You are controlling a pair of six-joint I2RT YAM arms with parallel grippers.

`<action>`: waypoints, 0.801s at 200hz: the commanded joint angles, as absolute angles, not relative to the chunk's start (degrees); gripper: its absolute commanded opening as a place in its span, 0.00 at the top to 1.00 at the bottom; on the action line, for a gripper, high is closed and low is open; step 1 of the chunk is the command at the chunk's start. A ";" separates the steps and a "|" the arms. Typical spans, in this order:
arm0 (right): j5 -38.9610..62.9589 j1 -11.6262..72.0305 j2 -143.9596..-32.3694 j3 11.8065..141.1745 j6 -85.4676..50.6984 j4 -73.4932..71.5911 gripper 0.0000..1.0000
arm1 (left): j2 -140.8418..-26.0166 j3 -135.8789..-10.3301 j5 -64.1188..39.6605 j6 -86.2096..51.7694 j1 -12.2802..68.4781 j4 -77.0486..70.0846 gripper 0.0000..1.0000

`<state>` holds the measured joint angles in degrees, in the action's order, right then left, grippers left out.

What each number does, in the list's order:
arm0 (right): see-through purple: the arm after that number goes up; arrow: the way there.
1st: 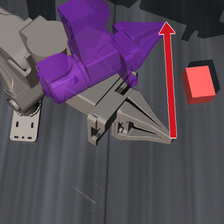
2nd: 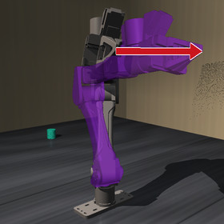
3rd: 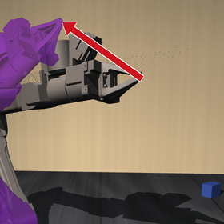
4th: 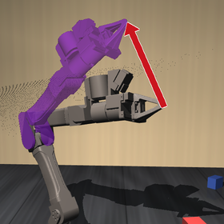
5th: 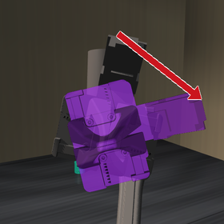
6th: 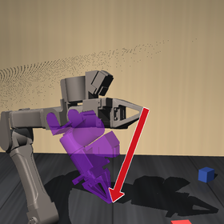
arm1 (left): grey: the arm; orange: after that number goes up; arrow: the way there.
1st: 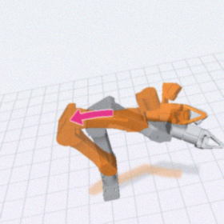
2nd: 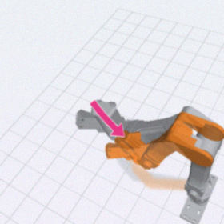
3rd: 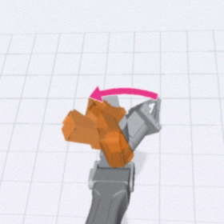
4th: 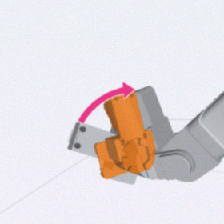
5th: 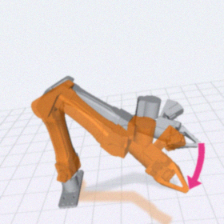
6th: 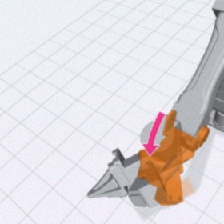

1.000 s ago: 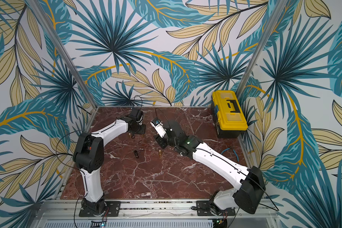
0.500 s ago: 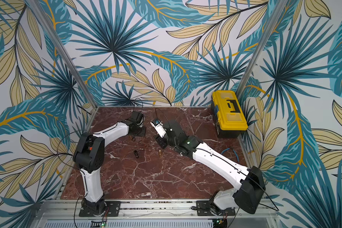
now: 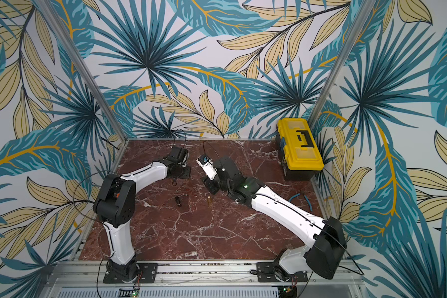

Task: Open the lipstick cap
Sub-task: Place the lipstick at the center of the board.

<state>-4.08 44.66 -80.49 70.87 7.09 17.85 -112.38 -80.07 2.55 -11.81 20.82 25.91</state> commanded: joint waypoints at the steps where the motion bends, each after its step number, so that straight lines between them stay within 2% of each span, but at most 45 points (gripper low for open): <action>1: -4.65 44.82 -81.22 70.21 7.05 17.49 0.49 | -110.91 -78.76 2.24 -11.07 21.03 26.37 0.84; 55: -5.10 44.85 -81.30 70.05 7.15 17.84 0.49 | -110.88 -78.65 1.95 -10.99 21.11 26.37 0.80; 79: -5.10 44.87 -81.47 69.98 7.12 17.75 0.48 | -110.92 -78.42 1.68 -11.07 21.24 26.38 0.74; 104: -5.09 44.84 -81.41 70.03 7.26 17.63 0.48 | -110.93 -78.29 1.58 -11.07 21.30 26.41 0.63; 160: -5.14 44.88 -81.38 69.97 7.29 17.67 0.48 | -110.11 -78.70 1.98 -11.16 21.27 26.53 0.58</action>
